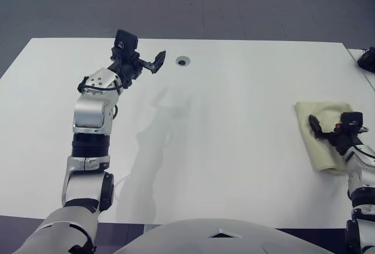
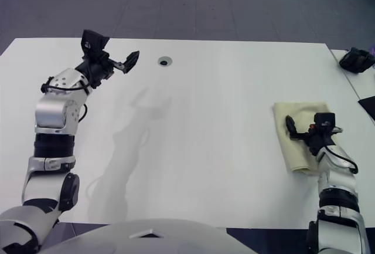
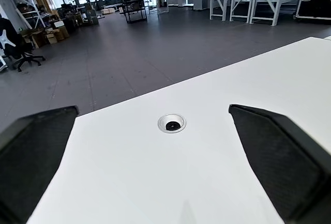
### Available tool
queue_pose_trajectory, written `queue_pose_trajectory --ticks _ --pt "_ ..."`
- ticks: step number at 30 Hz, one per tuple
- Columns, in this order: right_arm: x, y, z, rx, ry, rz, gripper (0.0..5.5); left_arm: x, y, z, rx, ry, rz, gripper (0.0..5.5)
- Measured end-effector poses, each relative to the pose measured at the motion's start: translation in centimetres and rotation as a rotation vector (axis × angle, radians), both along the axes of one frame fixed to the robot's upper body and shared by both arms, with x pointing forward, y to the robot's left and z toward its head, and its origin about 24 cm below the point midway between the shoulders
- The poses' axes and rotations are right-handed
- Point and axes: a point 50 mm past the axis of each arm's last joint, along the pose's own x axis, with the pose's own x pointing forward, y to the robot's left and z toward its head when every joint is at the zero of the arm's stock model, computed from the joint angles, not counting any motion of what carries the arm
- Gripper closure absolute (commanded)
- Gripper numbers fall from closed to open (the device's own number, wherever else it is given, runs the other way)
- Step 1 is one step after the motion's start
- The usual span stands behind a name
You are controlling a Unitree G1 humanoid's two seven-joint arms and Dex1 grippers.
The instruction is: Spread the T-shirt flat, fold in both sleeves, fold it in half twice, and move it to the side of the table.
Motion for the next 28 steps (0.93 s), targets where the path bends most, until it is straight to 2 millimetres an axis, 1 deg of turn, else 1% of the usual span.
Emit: queue_pose_trajectory --ticks 1,3,5,6,7,8,9,10,11,12,14,18,21,28 --pt "0.4 0.6 0.7 -0.008 -0.021 0.014 0.11 0.0 0.1 0.2 0.000 -0.012 0.013 0.10" --pt "1.6 2.2 2.9 -0.023 -0.109 0.043 0.11 -0.1 0.1 0.7 0.001 -0.036 0.032 0.10" --pt "3.3 5.2 5.2 -0.001 -0.226 0.075 0.11 -0.4 0.4 1.0 0.001 -0.059 0.071 0.10" --pt "4.4 8.0 6.2 0.042 -0.301 0.087 0.11 -0.6 0.6 0.9 0.010 -0.072 0.113 0.10" --pt "5.2 10.6 6.8 0.079 -0.345 0.096 0.11 -0.9 0.7 0.6 0.011 -0.075 0.152 0.10" --pt "6.0 13.2 6.9 0.116 -0.375 0.094 0.11 -1.0 0.5 0.0 -0.004 -0.064 0.191 0.10" --pt "6.5 15.0 6.6 0.132 -0.371 0.091 0.11 -1.1 0.1 -0.6 -0.011 -0.049 0.215 0.10" --pt "6.7 16.7 5.8 0.148 -0.338 0.094 0.11 -1.1 -0.5 -1.4 -0.029 -0.025 0.228 0.10" --pt "6.7 17.2 5.3 0.159 -0.314 0.087 0.11 -1.2 -0.6 -1.8 -0.032 -0.012 0.251 0.10" --pt "6.7 17.2 5.2 0.154 -0.304 0.076 0.11 -1.3 -0.4 -2.0 -0.032 -0.008 0.273 0.10" --pt "6.5 16.7 5.0 0.135 -0.289 0.051 0.11 -1.4 -0.4 -2.2 -0.040 0.000 0.297 0.10" --pt "5.9 16.2 4.5 0.119 -0.255 0.042 0.11 -1.9 -1.1 -2.8 -0.042 0.020 0.276 0.10" --pt "5.8 16.1 4.5 0.102 -0.241 0.040 0.11 -2.2 -1.2 -3.4 -0.034 0.052 0.271 0.10" --pt "5.9 16.3 4.4 0.086 -0.227 0.051 0.11 -2.2 -1.6 -3.6 -0.009 0.060 0.249 0.10"
